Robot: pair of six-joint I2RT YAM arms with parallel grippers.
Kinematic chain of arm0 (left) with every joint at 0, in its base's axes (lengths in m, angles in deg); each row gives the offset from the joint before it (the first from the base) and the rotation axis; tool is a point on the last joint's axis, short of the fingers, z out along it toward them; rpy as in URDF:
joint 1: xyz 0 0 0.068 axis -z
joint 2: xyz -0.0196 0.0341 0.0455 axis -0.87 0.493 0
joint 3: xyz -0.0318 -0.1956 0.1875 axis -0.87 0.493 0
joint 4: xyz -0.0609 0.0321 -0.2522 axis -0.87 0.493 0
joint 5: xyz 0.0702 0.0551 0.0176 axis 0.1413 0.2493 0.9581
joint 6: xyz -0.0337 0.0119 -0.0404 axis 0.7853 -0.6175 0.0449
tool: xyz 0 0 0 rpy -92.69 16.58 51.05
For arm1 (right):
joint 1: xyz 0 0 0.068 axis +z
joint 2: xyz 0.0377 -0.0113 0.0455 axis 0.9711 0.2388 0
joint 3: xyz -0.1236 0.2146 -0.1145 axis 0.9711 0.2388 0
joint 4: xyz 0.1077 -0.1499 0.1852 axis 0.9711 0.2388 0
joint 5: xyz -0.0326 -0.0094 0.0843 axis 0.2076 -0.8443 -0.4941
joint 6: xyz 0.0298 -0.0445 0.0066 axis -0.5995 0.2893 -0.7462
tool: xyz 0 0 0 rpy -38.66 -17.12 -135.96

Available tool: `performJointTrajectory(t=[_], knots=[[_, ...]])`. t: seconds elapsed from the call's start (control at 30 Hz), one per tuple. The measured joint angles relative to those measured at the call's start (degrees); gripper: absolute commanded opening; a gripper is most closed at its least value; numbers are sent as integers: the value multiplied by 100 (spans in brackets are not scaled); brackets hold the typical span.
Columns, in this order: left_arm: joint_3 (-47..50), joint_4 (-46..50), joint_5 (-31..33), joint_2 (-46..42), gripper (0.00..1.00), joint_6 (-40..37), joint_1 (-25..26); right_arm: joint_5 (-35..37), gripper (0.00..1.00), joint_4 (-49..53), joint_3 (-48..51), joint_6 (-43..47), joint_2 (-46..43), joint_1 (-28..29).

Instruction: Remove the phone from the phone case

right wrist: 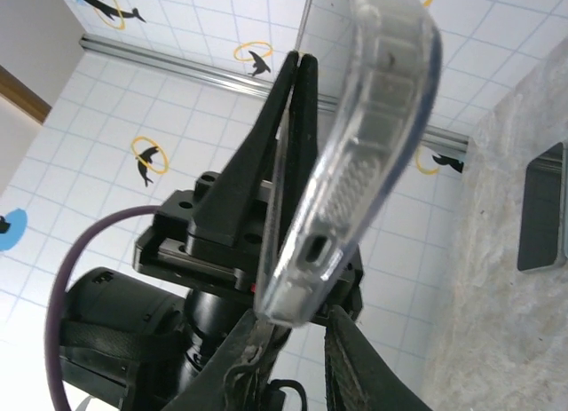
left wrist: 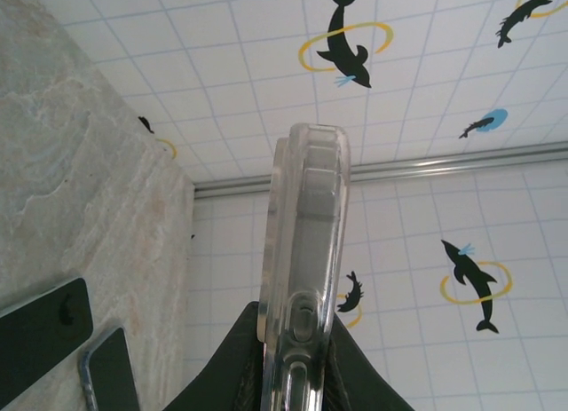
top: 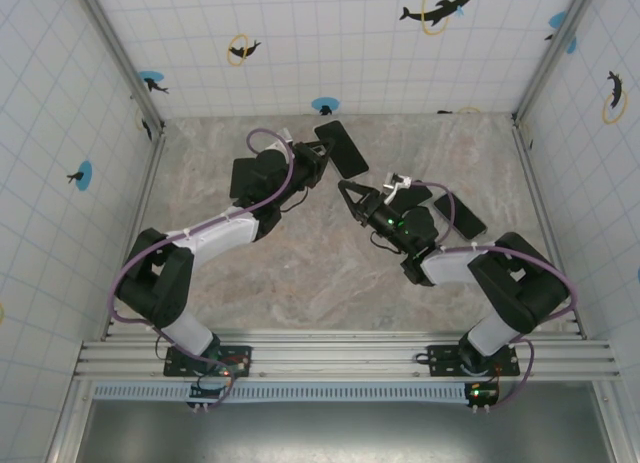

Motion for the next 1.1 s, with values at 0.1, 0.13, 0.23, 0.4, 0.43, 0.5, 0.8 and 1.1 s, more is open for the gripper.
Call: performJointTrajectory(t=[0.1, 0.13, 0.23, 0.4, 0.43, 0.5, 0.8, 1.1], knots=[[0, -26, -2, 11, 17, 48, 2, 57, 21, -122, -37, -68, 9, 0], [0, -63, -4, 11, 17, 81, 2, 81, 19, -144, -37, -92, 11, 0], [0, -107, -4, 11, 16, 109, 2, 98, 14, -232, -39, -155, 57, -7], [31, -114, -2, 11, 16, 234, 0, 68, 10, -258, -48, -157, 87, -17], [33, -116, -4, 11, 16, 247, 0, 59, 10, -258, -48, -157, 85, -28], [33, -120, -4, 11, 15, 269, 0, 26, 8, -256, -48, -155, 85, -57], [31, -96, -118, 17, 12, 514, -2, -186, 4, 267, -52, 332, -199, -155], [-151, 2, -468, 107, 10, 848, -33, -636, 3, 702, -52, 1305, -446, -369]])
